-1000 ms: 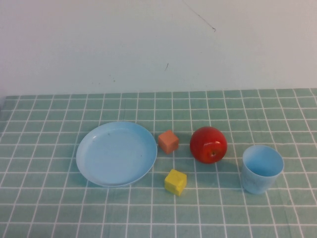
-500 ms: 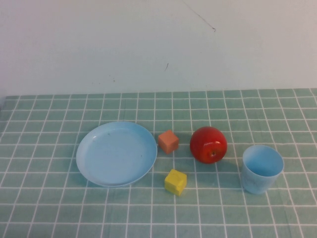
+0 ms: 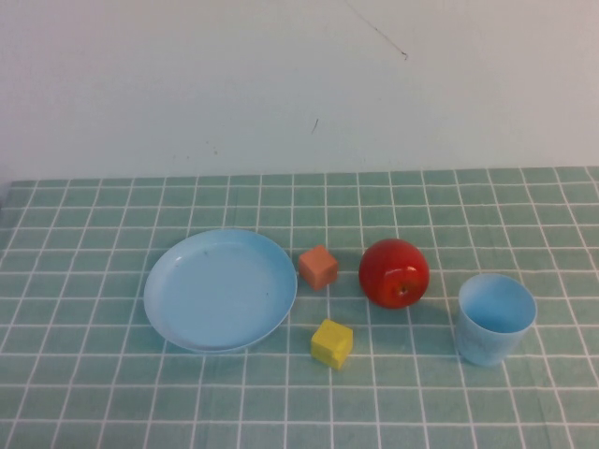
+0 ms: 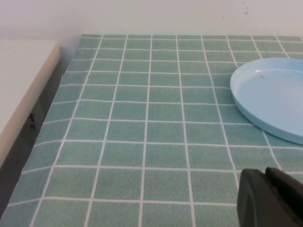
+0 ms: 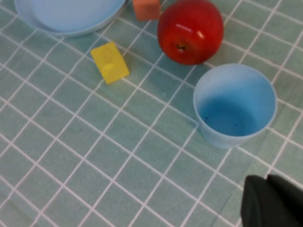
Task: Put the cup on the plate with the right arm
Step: Pick up the cup from the table
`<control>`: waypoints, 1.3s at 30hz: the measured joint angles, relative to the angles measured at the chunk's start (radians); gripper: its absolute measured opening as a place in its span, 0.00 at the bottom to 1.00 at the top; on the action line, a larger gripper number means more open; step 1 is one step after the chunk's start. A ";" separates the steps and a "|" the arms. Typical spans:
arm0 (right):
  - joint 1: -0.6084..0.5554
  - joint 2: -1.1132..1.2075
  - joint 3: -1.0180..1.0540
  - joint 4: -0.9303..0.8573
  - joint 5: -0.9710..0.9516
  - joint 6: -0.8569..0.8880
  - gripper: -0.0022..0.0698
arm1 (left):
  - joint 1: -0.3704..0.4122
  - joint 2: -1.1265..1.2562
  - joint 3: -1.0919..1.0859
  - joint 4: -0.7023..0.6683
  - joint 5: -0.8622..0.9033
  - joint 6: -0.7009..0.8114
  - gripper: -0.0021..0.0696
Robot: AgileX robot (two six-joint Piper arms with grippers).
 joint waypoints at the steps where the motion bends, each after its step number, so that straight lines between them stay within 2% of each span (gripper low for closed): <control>1: 0.000 0.053 -0.032 0.010 0.016 -0.016 0.03 | 0.000 0.000 0.000 0.000 0.000 0.000 0.03; 7: 0.000 0.319 -0.243 0.022 0.097 -0.038 0.03 | 0.000 0.000 0.000 0.000 0.000 0.000 0.03; 10: 0.013 0.435 -0.340 -0.007 0.109 0.007 0.03 | 0.000 0.000 0.000 0.000 0.000 0.002 0.03; 20: 0.204 0.667 -0.614 -0.380 0.195 0.259 0.04 | 0.000 0.000 0.000 0.000 0.000 0.002 0.03; 22: 0.216 0.704 -0.644 -0.397 0.215 0.278 0.08 | 0.000 0.000 0.000 0.000 0.000 0.002 0.03; 26: 0.218 0.763 -0.674 -0.413 0.242 0.307 0.29 | 0.000 0.000 0.000 0.000 0.000 0.002 0.03; 29: 0.218 0.798 -0.676 -0.420 0.246 0.311 0.39 | 0.000 0.000 0.000 0.000 0.000 0.002 0.03; 39: 0.218 0.921 -0.677 -0.417 0.197 0.315 0.44 | 0.000 0.000 0.000 0.000 0.000 0.000 0.03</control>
